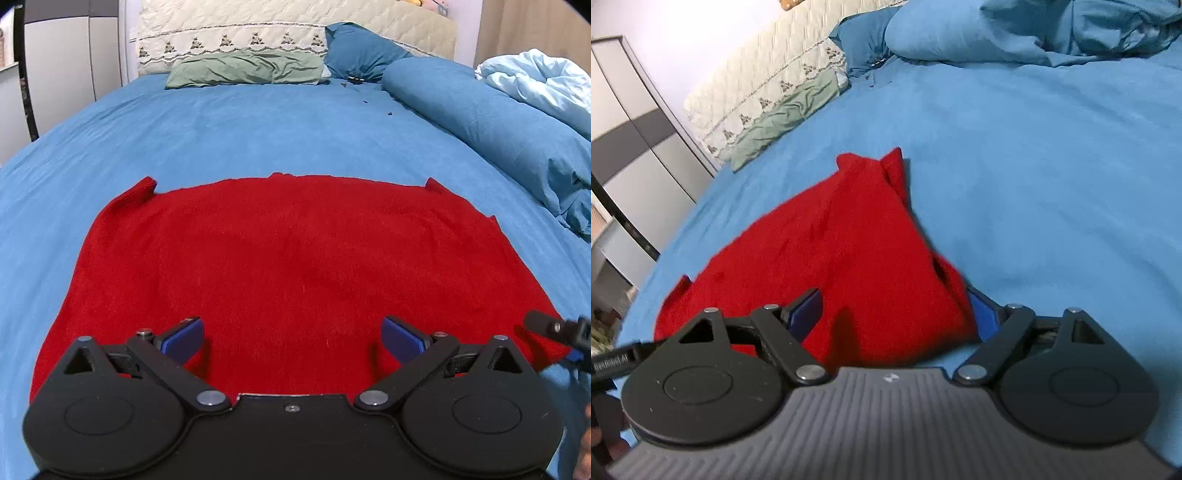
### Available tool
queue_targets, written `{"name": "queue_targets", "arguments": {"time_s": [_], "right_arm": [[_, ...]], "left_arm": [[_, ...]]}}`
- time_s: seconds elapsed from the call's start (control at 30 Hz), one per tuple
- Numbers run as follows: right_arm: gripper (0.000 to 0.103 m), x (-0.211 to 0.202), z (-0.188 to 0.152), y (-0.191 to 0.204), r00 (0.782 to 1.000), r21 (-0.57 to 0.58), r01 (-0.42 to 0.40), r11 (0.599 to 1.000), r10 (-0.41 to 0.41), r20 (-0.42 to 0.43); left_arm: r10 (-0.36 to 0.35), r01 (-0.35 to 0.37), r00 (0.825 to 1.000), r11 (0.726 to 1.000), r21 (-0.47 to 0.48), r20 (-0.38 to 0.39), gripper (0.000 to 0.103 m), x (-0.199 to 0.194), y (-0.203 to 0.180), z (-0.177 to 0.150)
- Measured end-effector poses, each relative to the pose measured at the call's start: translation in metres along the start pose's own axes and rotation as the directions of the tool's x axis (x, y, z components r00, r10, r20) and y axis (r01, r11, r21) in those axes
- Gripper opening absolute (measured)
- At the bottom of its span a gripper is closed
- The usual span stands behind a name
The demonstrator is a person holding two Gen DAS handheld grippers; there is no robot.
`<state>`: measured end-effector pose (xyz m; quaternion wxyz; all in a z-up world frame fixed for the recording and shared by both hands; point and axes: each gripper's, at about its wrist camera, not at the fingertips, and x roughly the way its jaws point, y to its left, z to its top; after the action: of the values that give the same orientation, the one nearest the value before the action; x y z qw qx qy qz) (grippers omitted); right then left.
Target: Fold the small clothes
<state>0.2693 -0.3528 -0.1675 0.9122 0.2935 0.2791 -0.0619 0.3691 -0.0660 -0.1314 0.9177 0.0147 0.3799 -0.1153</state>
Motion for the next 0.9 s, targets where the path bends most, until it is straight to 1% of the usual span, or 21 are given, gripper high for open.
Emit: {"name": "queue_targets", "arguments": {"time_s": [0.03, 0.07, 0.13, 0.17, 0.23, 0.27, 0.3, 0.33, 0.4, 0.47, 0.53, 0.57, 0.63, 0.7, 0.77, 0.8, 0.83, 0.9], "right_arm": [[0.086, 0.004, 0.004, -0.002, 1.000, -0.003, -0.012, 1.000, 0.012, 0.001], [0.081, 0.007, 0.007, -0.003, 1.000, -0.009, -0.017, 1.000, 0.017, -0.004], [0.061, 0.015, 0.013, -0.004, 1.000, -0.031, -0.015, 0.999, 0.015, -0.023], [0.056, 0.016, 0.015, -0.004, 0.999, -0.040, -0.016, 0.999, 0.014, -0.031], [0.041, 0.018, 0.017, -0.004, 0.999, -0.062, -0.024, 0.998, 0.021, -0.050], [0.038, 0.018, 0.018, -0.003, 0.998, -0.072, -0.028, 0.997, 0.024, -0.061], [0.030, 0.017, 0.017, -0.002, 0.997, -0.077, -0.033, 0.996, 0.028, -0.069], [0.028, 0.016, 0.017, 0.000, 0.997, -0.080, -0.035, 0.996, 0.029, -0.075], [0.025, 0.016, 0.020, 0.003, 0.997, -0.081, -0.022, 0.996, 0.015, -0.081], [0.024, 0.013, 0.024, 0.008, 0.997, -0.057, -0.009, 0.998, 0.005, -0.083], [0.024, 0.007, 0.034, 0.019, 0.997, -0.018, -0.019, 1.000, 0.018, -0.079], [0.024, 0.002, 0.039, 0.029, 0.997, -0.012, -0.033, 0.999, 0.032, -0.072], [0.024, -0.009, 0.053, 0.060, 0.995, -0.034, -0.096, 0.995, 0.094, -0.044], [0.024, -0.017, 0.065, 0.100, 0.984, -0.086, -0.177, 0.981, 0.175, -0.027], [0.024, -0.021, 0.070, 0.146, 0.962, -0.148, -0.273, 0.951, 0.271, -0.038], [0.024, -0.020, 0.068, 0.177, 0.941, -0.195, -0.339, 0.920, 0.333, -0.065], [0.024, -0.018, 0.063, 0.202, 0.922, -0.236, -0.388, 0.891, 0.377, -0.093], [0.024, -0.006, 0.045, 0.254, 0.881, -0.327, -0.474, 0.818, 0.440, -0.175]], "left_arm": [[-0.001, 0.001, 1.000, 1.000, 0.002, -0.003, 0.103, 0.003, 0.000, 0.001], [-0.002, 0.002, 1.000, 1.000, 0.003, -0.006, 0.103, 0.007, 0.001, 0.003], [0.001, -0.001, 1.000, 1.000, 0.008, -0.017, 0.103, 0.014, 0.000, 0.004], [0.006, -0.005, 1.000, 1.000, 0.011, -0.025, 0.103, 0.017, -0.001, 0.005], [0.021, -0.020, 0.999, 1.000, 0.018, -0.038, 0.103, 0.025, -0.003, 0.004], [0.025, -0.024, 0.999, 1.000, 0.017, -0.043, 0.103, 0.028, -0.003, 0.003], [0.026, -0.026, 0.999, 1.000, 0.017, -0.047, 0.103, 0.031, -0.003, 0.002], [0.031, -0.030, 0.998, 0.999, 0.020, -0.054, 0.103, 0.034, -0.003, 0.001], [0.047, -0.044, 0.997, 0.998, 0.042, -0.062, 0.103, 0.038, -0.005, 0.000], [0.064, -0.059, 0.995, 0.996, 0.063, -0.079, 0.103, 0.044, -0.008, 0.000], [0.060, -0.056, 0.995, 0.997, 0.053, -0.085, 0.103, 0.045, -0.007, 0.003], [0.052, -0.048, 0.995, 0.998, 0.051, -0.086, 0.103, 0.044, -0.006, 0.006], [0.022, -0.018, 0.996, 0.999, 0.042, -0.089, 0.101, 0.036, 0.000, 0.010], [0.009, -0.006, 0.998, 0.999, 0.038, -0.065, 0.101, 0.021, 0.011, 0.012], [0.018, -0.018, 0.999, 1.000, 0.017, -0.027, 0.101, -0.001, 0.032, 0.014], [0.027, -0.027, 1.000, 1.000, -0.002, -0.001, 0.101, -0.013, 0.045, 0.012], [0.039, -0.038, 0.999, 0.999, -0.029, 0.026, 0.102, -0.027, 0.062, 0.009], [0.062, -0.057, 0.996, 0.995, -0.084, 0.063, 0.102, -0.048, 0.093, -0.002]]}}
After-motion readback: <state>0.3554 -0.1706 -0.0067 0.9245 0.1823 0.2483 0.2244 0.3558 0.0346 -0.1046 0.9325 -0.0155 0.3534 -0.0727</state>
